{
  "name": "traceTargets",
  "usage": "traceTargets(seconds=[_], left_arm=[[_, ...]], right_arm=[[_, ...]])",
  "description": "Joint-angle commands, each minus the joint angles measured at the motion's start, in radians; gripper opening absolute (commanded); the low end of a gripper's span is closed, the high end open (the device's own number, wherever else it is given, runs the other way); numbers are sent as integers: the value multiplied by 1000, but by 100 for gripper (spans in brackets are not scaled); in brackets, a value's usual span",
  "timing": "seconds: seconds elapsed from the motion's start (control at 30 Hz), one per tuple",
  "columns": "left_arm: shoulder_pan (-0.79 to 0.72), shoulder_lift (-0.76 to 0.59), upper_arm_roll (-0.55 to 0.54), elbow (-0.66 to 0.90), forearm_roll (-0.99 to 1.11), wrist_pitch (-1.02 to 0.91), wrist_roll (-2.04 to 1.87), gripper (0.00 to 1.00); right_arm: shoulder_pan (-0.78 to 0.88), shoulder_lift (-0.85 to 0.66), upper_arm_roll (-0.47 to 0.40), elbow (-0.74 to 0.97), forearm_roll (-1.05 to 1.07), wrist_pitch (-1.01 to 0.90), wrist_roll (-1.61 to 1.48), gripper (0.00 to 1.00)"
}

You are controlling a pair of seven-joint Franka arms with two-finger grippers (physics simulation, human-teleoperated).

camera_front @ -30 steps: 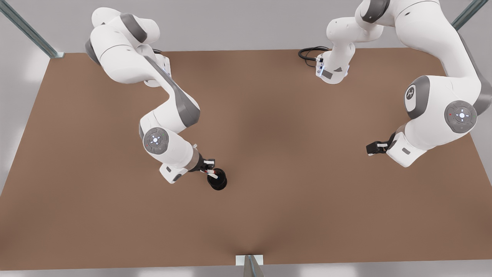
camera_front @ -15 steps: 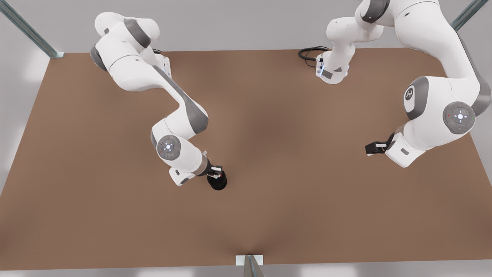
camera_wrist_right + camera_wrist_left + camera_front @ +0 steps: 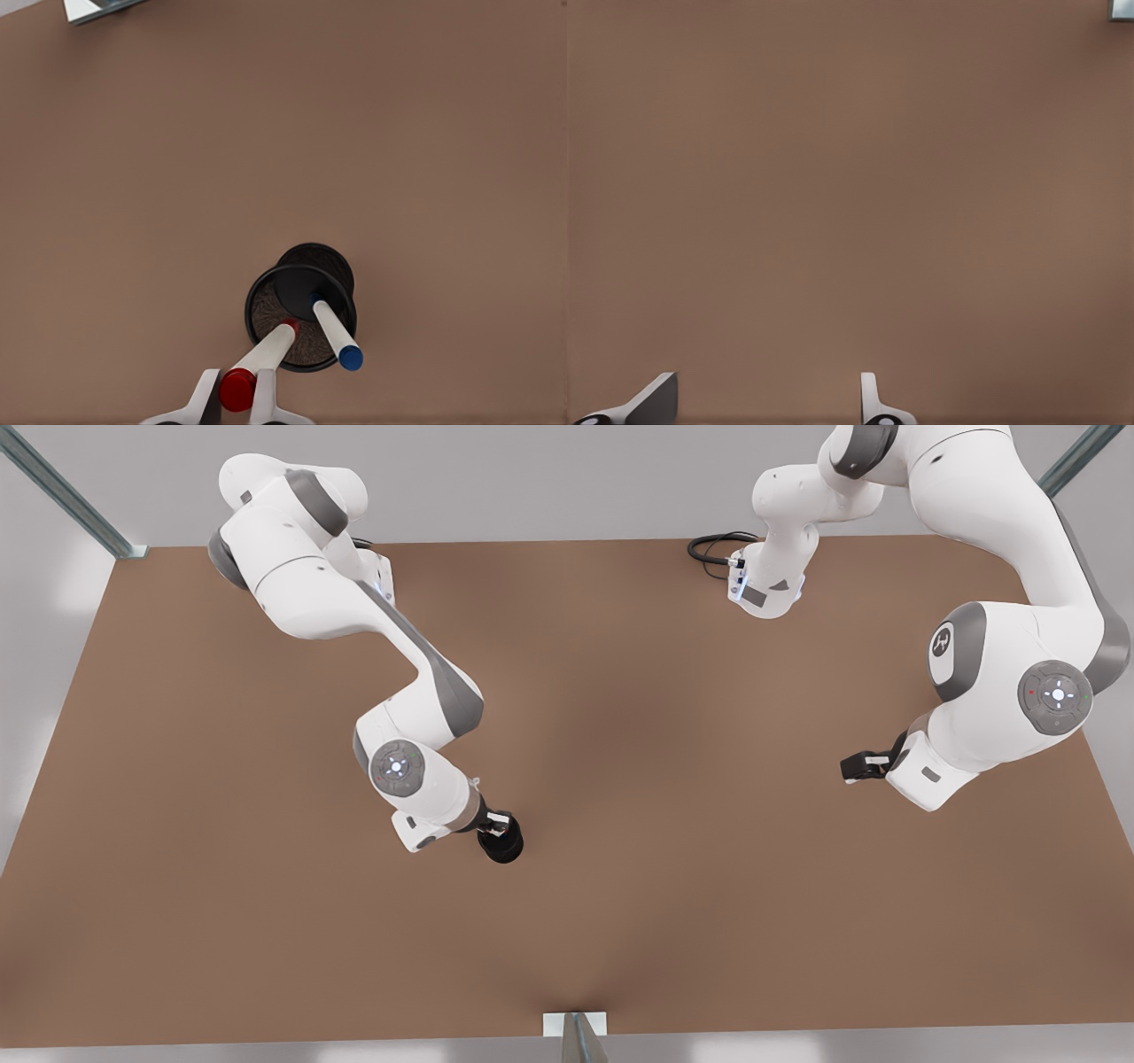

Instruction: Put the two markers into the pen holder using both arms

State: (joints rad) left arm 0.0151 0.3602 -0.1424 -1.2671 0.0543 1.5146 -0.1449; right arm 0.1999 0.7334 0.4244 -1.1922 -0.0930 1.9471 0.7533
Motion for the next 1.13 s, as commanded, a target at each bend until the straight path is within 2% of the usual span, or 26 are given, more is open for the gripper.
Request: traceTargets(seconds=[0.0, 0.27, 0.3, 0.33, 0.37, 0.4, 0.43, 0.57, 0.67, 0.73, 0.8, 0.83, 0.9, 0.93, 0.97, 1.1], left_arm=[[0, -1, 0, 2, -1, -1, -1, 100], [-1, -1, 0, 0, -1, -1, -1, 100], [0, -1, 0, 0, 1, -1, -1, 100], [-1, -1, 0, 0, -1, -1, -1, 100], [-1, -1, 0, 0, 1, -1, -1, 100], [-1, -1, 0, 0, 1, -1, -1, 100], [-1, -1, 0, 2, -1, -1, -1, 100], [-7, -1, -3, 2, -1, -1, -1, 100], [-7, 6, -8, 3, 2, -5, 1, 100], [-10, 6, -11, 2, 1, -7, 1, 100], [-10, 6, -11, 2, 1, -8, 1, 100], [-10, 6, -13, 2, 1, -13, 1, 100], [-18, 6, -13, 2, 1, -13, 1, 100], [-20, 6, -13, 2, 1, -13, 1, 100], [-24, 6, -13, 2, 1, -13, 1, 100], [-24, 6, -13, 3, 2, -13, 1, 100]], right_arm=[[1, 0, 1, -7, -10, 9, 64, 21], [13, 12, -1, -15, -25, 23, 81, 24], [13, 12, -1, -15, -25, 23, 90, 44], [12, 12, -1, -15, -25, 23, 90, 68], [9, 12, -1, -15, -25, 23, 89, 87], [9, 12, -1, -15, -25, 23, 89, 97], [9, 12, -1, -15, -27, 23, 89, 100], [-25, -29, 8, -9, -79, 7, 72, 100], [-158, -130, 8, -21, -82, -141, -176, 100], [-238, -311, -7, -199, -83, -140, -301, 100], [-158, -500, -286, -309, 102, -146, -560, 100], [-163, -552, -334, -317, 102, -181, -608, 100], [-154, -631, -377, -311, 101, -319, -663, 100], [-116, -638, -446, -296, 98, -359, -667, 100], [-114, -655, -443, -310, 61, -421, -658, 100], [-129, -615, -444, -261, 65, -421, -741, 100]])
